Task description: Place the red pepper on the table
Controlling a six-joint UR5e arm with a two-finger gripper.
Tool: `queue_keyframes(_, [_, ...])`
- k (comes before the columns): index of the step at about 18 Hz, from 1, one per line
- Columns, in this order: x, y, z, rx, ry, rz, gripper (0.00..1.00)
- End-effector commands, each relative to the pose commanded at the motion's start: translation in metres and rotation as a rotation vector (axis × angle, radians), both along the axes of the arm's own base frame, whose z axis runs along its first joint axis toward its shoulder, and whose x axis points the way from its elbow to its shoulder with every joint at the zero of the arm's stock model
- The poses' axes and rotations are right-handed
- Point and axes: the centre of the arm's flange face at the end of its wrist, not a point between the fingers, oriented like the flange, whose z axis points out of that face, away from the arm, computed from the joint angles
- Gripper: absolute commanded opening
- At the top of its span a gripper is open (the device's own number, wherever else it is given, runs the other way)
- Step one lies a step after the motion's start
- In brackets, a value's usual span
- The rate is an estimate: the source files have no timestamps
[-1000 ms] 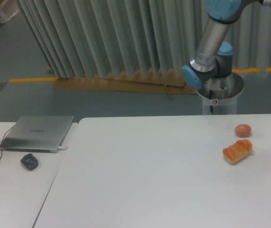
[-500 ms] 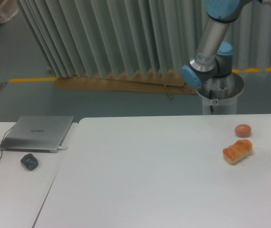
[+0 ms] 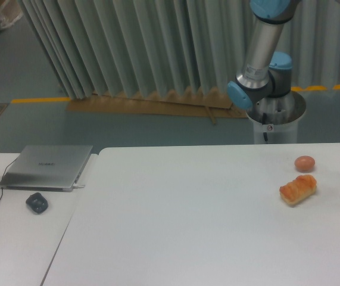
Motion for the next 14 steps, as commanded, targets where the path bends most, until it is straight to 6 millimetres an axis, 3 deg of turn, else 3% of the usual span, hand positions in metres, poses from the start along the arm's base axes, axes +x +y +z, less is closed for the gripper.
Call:
queue_keyframes(6, [0.037, 0.071, 0.016, 0.028, 0.051, 0.192, 0.26])
queue_keyframes(9, [0.050, 0.088, 0.020, 0.045, 0.058, 0.258, 0.26])
queue_keyframes(14, [0.086, 0.151, 0.023, 0.093, 0.105, 0.452, 0.25])
